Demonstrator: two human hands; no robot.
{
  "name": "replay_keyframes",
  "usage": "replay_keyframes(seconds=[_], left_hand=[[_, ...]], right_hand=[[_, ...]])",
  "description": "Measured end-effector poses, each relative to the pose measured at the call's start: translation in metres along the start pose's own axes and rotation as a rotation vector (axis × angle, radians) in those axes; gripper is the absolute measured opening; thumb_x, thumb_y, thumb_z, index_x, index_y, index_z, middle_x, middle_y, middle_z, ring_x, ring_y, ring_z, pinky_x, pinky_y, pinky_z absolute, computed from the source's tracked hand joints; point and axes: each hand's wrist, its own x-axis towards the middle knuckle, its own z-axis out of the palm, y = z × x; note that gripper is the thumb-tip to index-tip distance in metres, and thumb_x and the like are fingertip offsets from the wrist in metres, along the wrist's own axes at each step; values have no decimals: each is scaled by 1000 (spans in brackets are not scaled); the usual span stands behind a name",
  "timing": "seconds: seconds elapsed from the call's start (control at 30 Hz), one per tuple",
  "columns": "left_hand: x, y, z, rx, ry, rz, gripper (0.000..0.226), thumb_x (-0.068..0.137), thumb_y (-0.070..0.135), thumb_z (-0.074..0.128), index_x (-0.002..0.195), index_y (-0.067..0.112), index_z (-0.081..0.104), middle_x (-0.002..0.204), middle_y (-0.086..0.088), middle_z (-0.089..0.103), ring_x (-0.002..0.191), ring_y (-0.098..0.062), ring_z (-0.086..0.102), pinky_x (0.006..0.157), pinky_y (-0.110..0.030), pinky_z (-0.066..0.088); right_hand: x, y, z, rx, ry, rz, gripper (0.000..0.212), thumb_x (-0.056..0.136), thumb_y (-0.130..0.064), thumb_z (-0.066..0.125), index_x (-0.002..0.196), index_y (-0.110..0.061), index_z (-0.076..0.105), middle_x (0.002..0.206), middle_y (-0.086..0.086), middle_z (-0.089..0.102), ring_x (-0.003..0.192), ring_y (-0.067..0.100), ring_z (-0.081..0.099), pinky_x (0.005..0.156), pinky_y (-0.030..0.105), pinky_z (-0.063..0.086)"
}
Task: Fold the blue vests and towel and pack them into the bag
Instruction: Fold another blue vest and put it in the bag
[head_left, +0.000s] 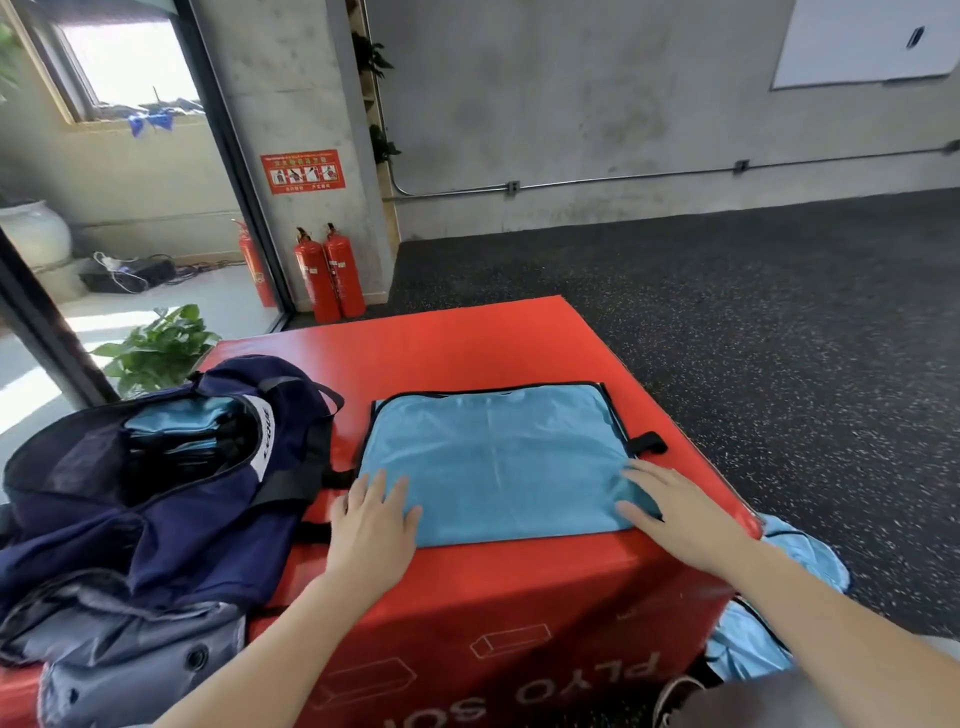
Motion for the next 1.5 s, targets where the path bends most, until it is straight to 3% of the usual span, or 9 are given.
replay_keyframes(seconds=[0.13, 0.27, 0.6, 0.67, 0.83, 0.97, 1.13, 1.23, 1.5], left_hand=[[-16, 24, 3, -68, -49, -53, 54, 99, 62, 35, 143, 34, 50, 153, -3, 41, 140, -30, 35, 107, -53, 31], [-17, 18, 9, -61, -125, -81, 67, 95, 73, 29, 153, 39, 29, 162, -5, 25, 146, -30, 23, 113, -53, 24], [-23, 14, 12, -41, -68, -59, 69, 97, 70, 29, 155, 33, 30, 160, -5, 30, 148, -28, 23, 115, -48, 25], [-26, 15, 11, -21, -38, -59, 68, 97, 69, 30, 153, 31, 36, 157, -4, 36, 146, -29, 27, 114, -48, 27], [-40, 19, 4, -10, -22, -131, 73, 92, 75, 25, 144, 31, 49, 149, -6, 45, 137, -33, 35, 107, -50, 32], [-50, 20, 3, -27, -2, -197, 69, 90, 76, 28, 135, 32, 55, 132, -5, 51, 119, -31, 44, 96, -47, 38], [-43, 12, 6, -88, -11, -181, 72, 91, 75, 29, 142, 28, 48, 138, -6, 47, 127, -30, 41, 102, -44, 37], [-19, 5, 10, -64, 21, -131, 85, 84, 78, 15, 140, 26, 51, 137, -7, 51, 128, -32, 45, 101, -47, 40], [106, 2, 15, -136, -71, -43, 71, 98, 68, 31, 152, 21, 37, 160, -12, 31, 147, -31, 26, 118, -47, 24]], right_hand=[[-3, 20, -9, 69, 96, 36, 39, 98, -26, 57, 137, -25, 57, 142, -5, 56, 135, 18, 46, 116, 40, 33], [-7, 41, -10, 61, 70, 39, 27, 95, -37, 63, 121, -37, 66, 123, -17, 60, 122, 16, 51, 106, 49, 41], [-29, 64, -29, 132, 53, 68, 18, 85, -55, 70, 102, -54, 64, 107, -20, 62, 111, 14, 55, 103, 41, 42], [-27, 60, -25, 118, 133, 23, 32, 83, -69, 59, 103, -46, 70, 108, -20, 65, 109, 13, 57, 100, 41, 45], [-14, 17, -22, 82, 288, -140, 33, 93, -49, 62, 108, -23, 73, 110, -8, 68, 110, 17, 59, 100, 40, 47], [-7, -9, -11, -43, 150, -280, 44, 92, -63, 52, 104, -27, 75, 108, -14, 68, 109, 14, 61, 99, 31, 41], [-2, -9, -8, -55, 8, -231, 88, 82, -90, 11, 113, -34, 71, 115, -19, 62, 112, 8, 56, 101, 34, 41], [3, -10, -10, -48, 5, -223, 88, 81, -90, 12, 114, -33, 70, 115, -19, 62, 111, 9, 56, 100, 31, 39], [22, -19, 0, -17, 37, -199, 65, 88, -73, 41, 131, -28, 61, 128, -16, 58, 123, 8, 52, 106, 24, 38]])
